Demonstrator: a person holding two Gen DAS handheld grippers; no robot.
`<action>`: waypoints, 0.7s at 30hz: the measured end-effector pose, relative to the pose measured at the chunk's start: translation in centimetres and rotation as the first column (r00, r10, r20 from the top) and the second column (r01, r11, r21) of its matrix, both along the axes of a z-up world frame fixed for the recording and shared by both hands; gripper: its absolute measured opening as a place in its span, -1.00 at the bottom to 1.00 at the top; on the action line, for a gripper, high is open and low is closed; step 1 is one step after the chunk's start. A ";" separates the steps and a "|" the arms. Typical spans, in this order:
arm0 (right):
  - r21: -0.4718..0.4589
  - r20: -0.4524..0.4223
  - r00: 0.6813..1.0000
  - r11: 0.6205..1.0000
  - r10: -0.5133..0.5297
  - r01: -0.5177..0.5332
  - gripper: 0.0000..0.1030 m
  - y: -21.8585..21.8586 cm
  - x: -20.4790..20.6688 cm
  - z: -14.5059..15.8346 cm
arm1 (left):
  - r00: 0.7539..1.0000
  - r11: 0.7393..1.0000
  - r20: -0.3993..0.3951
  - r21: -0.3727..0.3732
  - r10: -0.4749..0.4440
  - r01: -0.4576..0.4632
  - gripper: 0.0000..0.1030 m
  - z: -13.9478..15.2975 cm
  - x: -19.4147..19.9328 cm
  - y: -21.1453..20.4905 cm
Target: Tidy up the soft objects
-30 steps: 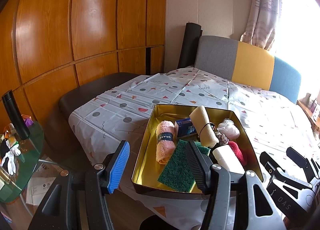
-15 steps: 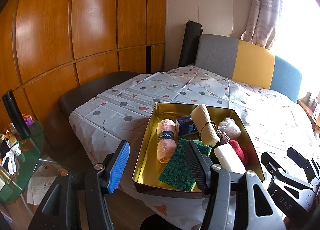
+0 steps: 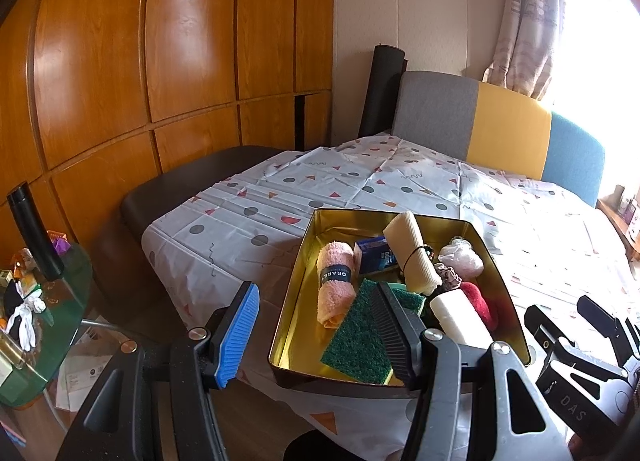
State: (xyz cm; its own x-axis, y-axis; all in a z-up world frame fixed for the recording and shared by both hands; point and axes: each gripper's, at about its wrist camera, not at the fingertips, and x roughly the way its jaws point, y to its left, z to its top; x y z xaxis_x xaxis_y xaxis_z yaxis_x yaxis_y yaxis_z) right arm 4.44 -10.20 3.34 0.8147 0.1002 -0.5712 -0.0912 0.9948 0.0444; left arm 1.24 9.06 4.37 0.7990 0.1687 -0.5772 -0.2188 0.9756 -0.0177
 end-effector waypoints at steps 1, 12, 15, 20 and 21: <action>0.000 0.001 1.000 1.000 0.000 0.000 0.62 0.0 0.0 0.0 | 1.000 1.000 0.001 0.002 0.001 -0.001 0.15 0.0 0.0 0.0; 0.000 0.003 1.000 1.000 0.004 -0.004 0.63 0.1 -0.2 0.1 | 1.000 1.000 0.012 0.016 0.004 -0.004 0.16 0.2 -0.3 -0.5; -0.001 0.001 1.000 1.000 0.004 -0.004 0.63 0.1 -0.1 0.0 | 1.000 0.999 0.003 0.027 0.018 -0.018 0.16 0.1 -0.1 -0.8; 0.003 -0.011 1.000 1.000 0.005 -0.005 0.63 -0.1 0.0 -0.4 | 1.000 1.000 -0.016 0.014 0.014 -0.014 0.16 -0.6 0.4 -0.8; 0.003 -0.012 1.000 1.000 0.004 -0.004 0.63 -0.2 0.0 -0.5 | 1.000 1.000 -0.015 0.017 0.014 -0.013 0.10 -0.6 0.5 -0.8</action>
